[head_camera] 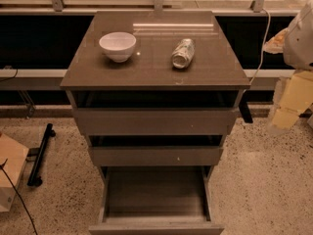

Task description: Close bottom drawer

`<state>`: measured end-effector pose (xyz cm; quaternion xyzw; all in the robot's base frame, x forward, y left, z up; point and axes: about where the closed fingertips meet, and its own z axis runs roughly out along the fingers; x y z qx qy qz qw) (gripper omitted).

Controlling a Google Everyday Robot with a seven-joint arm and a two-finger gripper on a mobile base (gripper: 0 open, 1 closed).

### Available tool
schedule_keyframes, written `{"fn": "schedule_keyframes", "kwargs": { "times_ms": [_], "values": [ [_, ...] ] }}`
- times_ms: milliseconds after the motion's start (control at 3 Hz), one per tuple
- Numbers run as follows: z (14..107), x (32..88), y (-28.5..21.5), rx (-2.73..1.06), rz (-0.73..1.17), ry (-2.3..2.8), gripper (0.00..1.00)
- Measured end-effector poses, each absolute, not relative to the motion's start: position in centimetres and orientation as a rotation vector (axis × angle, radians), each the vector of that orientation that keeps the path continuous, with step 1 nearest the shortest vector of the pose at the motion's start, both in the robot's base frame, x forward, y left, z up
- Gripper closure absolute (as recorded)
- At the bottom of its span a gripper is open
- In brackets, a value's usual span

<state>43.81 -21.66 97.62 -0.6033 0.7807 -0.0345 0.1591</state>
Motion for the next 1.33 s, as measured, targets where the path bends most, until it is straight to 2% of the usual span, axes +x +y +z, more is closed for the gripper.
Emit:
{"fn": "schedule_keyframes", "kwargs": {
  "times_ms": [333, 667, 1333],
  "values": [
    [97.6, 43.8, -21.7, -1.725, -0.099, 2.232, 0.00],
    [97.3, 43.7, -21.6, -1.727, -0.090, 2.224, 0.24],
    [92.6, 42.4, -20.9, -1.797, 0.065, 2.163, 0.72]
  ]
}}
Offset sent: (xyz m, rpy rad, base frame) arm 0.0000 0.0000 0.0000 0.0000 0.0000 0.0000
